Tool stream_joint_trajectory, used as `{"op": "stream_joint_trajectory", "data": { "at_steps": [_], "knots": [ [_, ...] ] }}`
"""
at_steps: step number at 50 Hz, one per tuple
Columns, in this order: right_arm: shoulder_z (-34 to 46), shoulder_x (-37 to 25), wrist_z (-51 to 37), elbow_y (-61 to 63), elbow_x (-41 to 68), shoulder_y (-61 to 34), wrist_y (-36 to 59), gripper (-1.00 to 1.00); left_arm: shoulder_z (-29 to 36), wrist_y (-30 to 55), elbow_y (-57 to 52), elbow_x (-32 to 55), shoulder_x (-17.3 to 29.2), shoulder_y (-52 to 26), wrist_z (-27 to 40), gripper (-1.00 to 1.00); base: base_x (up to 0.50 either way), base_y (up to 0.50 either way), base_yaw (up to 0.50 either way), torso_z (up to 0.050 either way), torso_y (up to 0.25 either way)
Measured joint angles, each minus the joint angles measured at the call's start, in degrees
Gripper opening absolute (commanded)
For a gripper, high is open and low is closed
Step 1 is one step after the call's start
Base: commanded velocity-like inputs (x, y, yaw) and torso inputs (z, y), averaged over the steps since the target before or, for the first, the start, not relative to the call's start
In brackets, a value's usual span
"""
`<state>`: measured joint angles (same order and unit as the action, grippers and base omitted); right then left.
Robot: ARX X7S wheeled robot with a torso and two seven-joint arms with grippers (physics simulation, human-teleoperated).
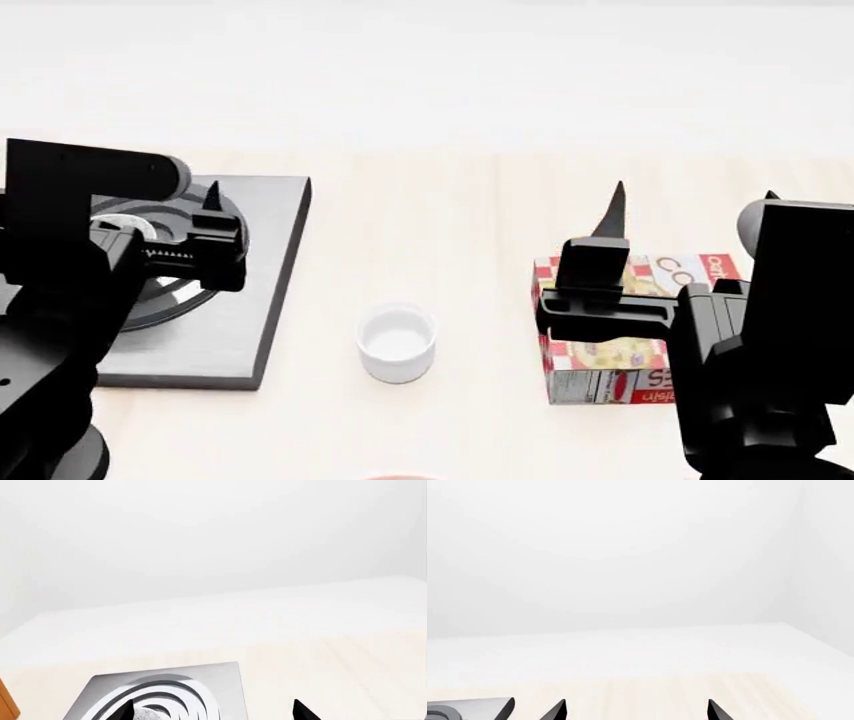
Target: Pick the akita bowl on the stove and place it on the plate.
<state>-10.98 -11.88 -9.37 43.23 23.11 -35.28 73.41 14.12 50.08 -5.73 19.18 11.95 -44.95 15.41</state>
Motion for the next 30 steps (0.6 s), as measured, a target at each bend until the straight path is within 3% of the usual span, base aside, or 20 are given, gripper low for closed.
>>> {"op": "stream_joint_trajectory", "data": {
  "at_steps": [16, 30],
  "knots": [
    [-0.09, -0.16, -0.39, 0.13, 0.63, 0.04, -0.12, 1.00, 0.52, -0.13, -0.14, 0.34, 0.42, -0.03, 0.04, 1.00, 0.32, 0.00, 0.00, 0.000, 0.000],
    [-0.40, -0.16, -0.99, 0.33, 1.18, 0.00, 0.19, 1.00, -0.09, 2.30, 3.68, 1.63, 0.37, -8.55, -1.48, 1.00, 0.01, 0.00, 0.00, 0.000, 0.001]
  ]
}}
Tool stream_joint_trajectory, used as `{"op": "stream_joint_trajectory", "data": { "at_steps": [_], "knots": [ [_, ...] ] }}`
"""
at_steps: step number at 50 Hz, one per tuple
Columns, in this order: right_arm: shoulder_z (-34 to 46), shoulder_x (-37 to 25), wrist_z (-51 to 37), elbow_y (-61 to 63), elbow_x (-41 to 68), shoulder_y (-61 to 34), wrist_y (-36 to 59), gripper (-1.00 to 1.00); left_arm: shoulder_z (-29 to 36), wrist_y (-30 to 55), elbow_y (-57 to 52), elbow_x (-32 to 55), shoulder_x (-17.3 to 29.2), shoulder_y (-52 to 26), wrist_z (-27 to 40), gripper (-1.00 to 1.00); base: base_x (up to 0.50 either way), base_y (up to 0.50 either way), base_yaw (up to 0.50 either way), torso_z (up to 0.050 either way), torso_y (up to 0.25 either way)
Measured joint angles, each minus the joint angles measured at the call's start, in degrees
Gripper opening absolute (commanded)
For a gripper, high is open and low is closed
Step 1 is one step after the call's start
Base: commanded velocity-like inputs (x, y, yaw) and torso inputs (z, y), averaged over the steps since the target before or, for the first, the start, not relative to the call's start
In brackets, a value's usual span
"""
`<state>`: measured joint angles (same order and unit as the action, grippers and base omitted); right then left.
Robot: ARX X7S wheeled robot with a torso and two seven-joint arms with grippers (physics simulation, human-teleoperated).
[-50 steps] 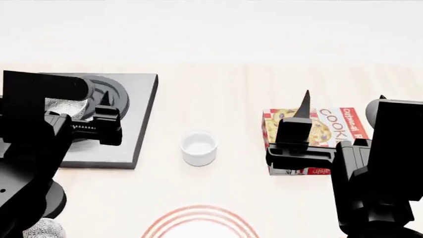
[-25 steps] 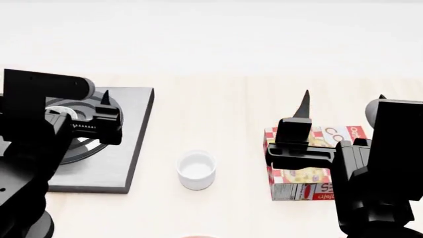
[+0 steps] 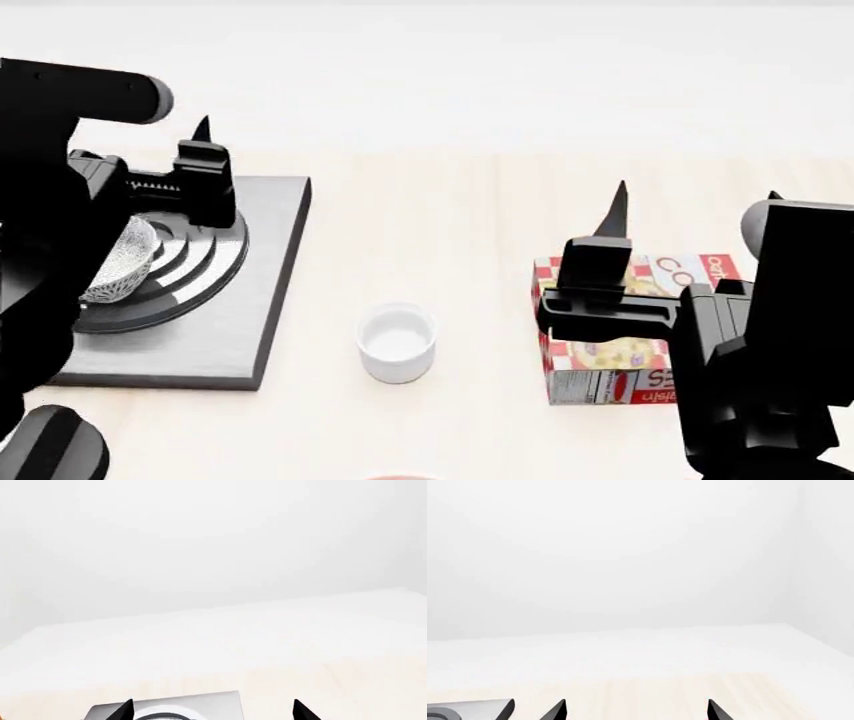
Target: Pick the akita bowl on the stove and place it on the plate.
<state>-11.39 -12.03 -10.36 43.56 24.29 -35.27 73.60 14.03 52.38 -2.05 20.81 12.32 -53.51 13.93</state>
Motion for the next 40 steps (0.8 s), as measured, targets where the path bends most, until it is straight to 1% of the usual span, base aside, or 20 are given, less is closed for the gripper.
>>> {"op": "stream_joint_trajectory", "data": {
  "at_steps": [8, 14, 19, 30, 40],
  "knots": [
    [-0.07, -0.05, -0.23, 0.06, 0.31, 0.08, -0.06, 1.00, -0.20, -0.36, 8.71, -0.35, -1.37, -9.61, -1.12, 1.00, 0.00, 0.00, 0.00, 0.000, 0.000],
    [0.02, -0.14, -0.34, 0.01, 0.49, 0.19, -0.31, 1.00, -1.10, -1.44, 18.20, -0.43, -3.68, -16.20, -1.19, 1.00, 0.00, 0.00, 0.00, 0.000, 0.000],
    [0.13, -0.24, -0.44, -0.04, 0.65, 0.21, -0.45, 1.00, -1.18, -2.61, 26.42, -0.74, -5.36, -20.22, -1.35, 1.00, 0.00, 0.00, 0.00, 0.000, 0.000],
    [0.16, -0.40, -0.71, -0.05, 1.08, 0.20, -0.47, 1.00, -2.14, -5.82, 39.11, -0.53, -7.25, -24.67, -1.58, 1.00, 0.00, 0.00, 0.00, 0.000, 0.000],
    [0.16, -0.54, -0.90, -0.06, 1.51, 0.23, -0.55, 1.00, -3.62, -7.31, 43.99, 0.44, -7.52, -25.70, -0.86, 1.00, 0.00, 0.00, 0.00, 0.000, 0.000]
  ]
}}
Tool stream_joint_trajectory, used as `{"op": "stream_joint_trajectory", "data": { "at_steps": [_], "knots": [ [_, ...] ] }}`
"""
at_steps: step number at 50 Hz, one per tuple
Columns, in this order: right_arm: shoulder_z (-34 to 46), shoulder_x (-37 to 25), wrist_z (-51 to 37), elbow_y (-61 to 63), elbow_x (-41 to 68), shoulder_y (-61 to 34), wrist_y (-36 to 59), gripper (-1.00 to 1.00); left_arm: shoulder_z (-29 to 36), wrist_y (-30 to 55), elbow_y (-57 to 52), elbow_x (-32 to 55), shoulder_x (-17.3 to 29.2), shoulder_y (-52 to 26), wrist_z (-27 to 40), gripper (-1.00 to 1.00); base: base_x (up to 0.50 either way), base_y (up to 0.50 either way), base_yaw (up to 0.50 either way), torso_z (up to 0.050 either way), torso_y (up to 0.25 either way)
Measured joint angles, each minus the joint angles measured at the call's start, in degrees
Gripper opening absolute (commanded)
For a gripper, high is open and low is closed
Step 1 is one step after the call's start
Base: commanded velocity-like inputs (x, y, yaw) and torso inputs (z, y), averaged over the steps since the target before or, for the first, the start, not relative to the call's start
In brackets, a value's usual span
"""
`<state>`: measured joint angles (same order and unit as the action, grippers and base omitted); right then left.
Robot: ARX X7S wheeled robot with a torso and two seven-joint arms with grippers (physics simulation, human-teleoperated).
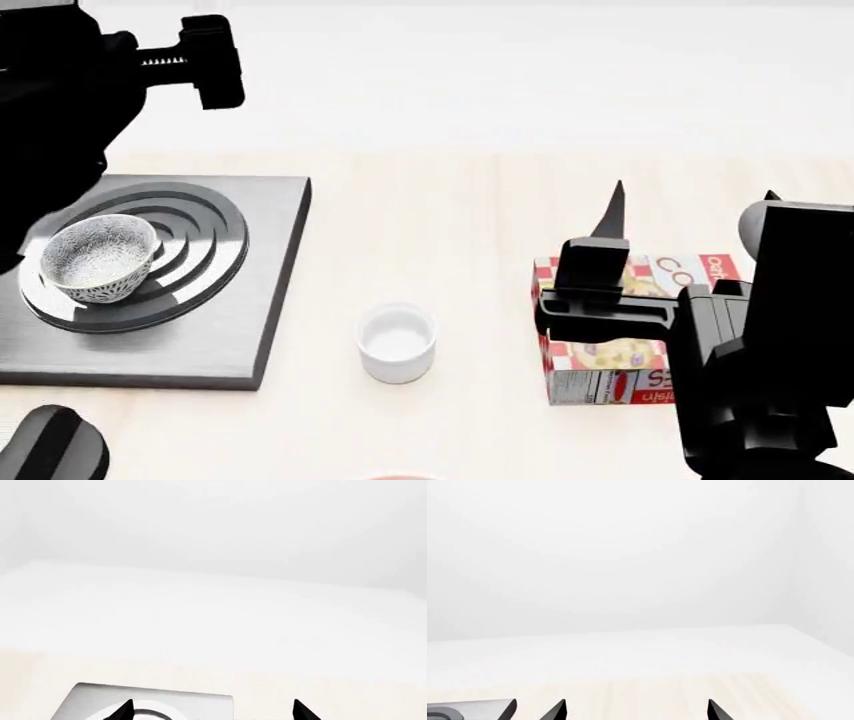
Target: Pick the akita bowl on the stove and place it on the plate.
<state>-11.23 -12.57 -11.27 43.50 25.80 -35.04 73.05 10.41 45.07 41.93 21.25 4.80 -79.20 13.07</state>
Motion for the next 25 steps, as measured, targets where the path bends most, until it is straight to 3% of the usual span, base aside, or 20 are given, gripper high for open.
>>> {"op": "stream_joint_trajectory", "data": {
  "at_steps": [11, 17, 25],
  "knots": [
    [-0.07, -0.13, -0.29, 0.08, 0.49, -0.03, 0.08, 1.00, 0.49, -1.14, 0.26, 0.42, 0.20, 1.38, -0.39, 1.00, 0.00, 0.00, 0.00, 0.000, 0.000],
    [-0.05, -0.22, -0.40, 0.05, 0.69, 0.04, -0.07, 1.00, 1.15, -1.94, -0.08, 0.46, 0.47, 1.86, -1.13, 1.00, 0.00, 0.00, 0.00, 0.001, -0.214],
    [-0.06, -0.30, -0.62, 0.03, 1.04, 0.01, -0.03, 1.00, 2.08, -2.73, -0.63, 0.77, 0.72, 2.70, -2.39, 1.00, 0.00, 0.00, 0.00, 0.000, 0.000]
  ]
}}
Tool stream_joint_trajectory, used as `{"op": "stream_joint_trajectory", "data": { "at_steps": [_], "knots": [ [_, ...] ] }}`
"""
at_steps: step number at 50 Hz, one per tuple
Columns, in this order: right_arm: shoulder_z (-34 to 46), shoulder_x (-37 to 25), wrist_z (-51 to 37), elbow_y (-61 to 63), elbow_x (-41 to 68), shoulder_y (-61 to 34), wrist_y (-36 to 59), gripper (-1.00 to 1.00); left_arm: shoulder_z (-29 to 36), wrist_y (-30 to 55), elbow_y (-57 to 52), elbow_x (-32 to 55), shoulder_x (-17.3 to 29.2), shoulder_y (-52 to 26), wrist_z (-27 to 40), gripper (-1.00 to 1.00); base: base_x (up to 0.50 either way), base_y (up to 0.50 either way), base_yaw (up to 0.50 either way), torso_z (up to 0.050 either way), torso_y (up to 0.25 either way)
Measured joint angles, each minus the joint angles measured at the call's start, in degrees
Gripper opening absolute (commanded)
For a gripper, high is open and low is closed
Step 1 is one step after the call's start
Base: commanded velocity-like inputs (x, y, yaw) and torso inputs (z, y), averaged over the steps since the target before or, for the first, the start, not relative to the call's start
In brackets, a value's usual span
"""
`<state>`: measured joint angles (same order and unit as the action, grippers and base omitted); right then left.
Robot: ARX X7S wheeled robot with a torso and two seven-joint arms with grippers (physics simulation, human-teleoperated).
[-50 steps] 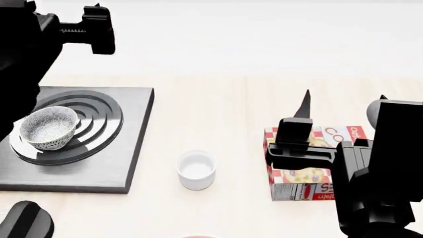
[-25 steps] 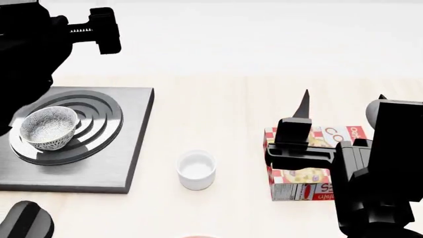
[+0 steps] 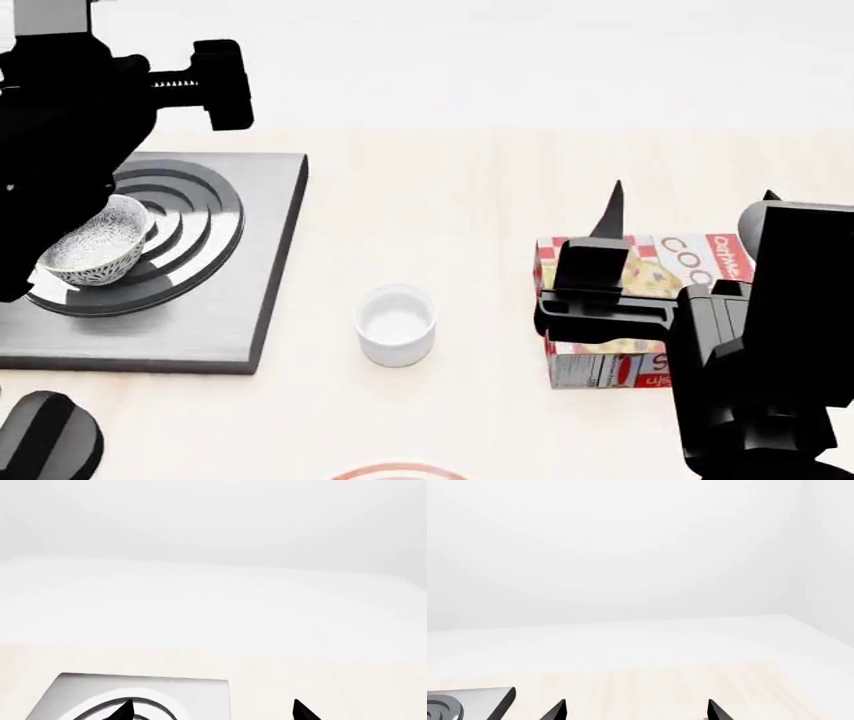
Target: Pick the akita bowl on the stove and place it on the plate.
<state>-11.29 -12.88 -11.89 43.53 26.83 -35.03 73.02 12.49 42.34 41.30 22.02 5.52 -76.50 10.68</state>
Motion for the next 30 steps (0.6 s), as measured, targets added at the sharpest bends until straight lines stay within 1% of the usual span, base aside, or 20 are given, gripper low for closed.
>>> {"op": "stream_joint_trajectory", "data": {
  "at_steps": [4, 8, 18, 24, 30],
  "knots": [
    [0.02, -0.07, -0.08, -0.07, 0.12, 0.03, -0.12, 1.00, 0.55, -0.61, -0.65, 0.09, 0.15, 0.45, -0.75, 1.00, 0.00, 0.00, 0.00, 0.000, 0.000],
    [0.05, -0.16, -0.13, -0.19, 0.21, 0.11, -0.36, 1.00, 0.99, -1.36, -1.15, 0.08, 0.28, 0.67, -1.26, 1.00, 0.00, 0.00, 0.00, 0.006, -0.246],
    [0.03, -0.27, -0.40, -0.19, 0.60, 0.17, -0.40, 1.00, 1.87, -2.33, -1.31, 0.16, 0.53, 1.01, -2.00, 1.00, 0.00, 0.00, 0.00, 0.001, -0.003],
    [0.01, -0.35, -0.58, -0.16, 0.82, 0.16, -0.41, 1.00, 2.51, -2.72, -1.76, 0.02, 0.84, 1.20, -2.30, 1.00, 0.00, 0.00, 0.00, 0.004, -0.225],
    [-0.04, -0.39, -0.79, -0.11, 1.12, 0.08, -0.22, 1.00, 2.74, -2.81, -1.55, 0.12, 1.03, 1.30, -2.25, 1.00, 0.00, 0.00, 0.00, 0.000, -0.003]
  ]
}}
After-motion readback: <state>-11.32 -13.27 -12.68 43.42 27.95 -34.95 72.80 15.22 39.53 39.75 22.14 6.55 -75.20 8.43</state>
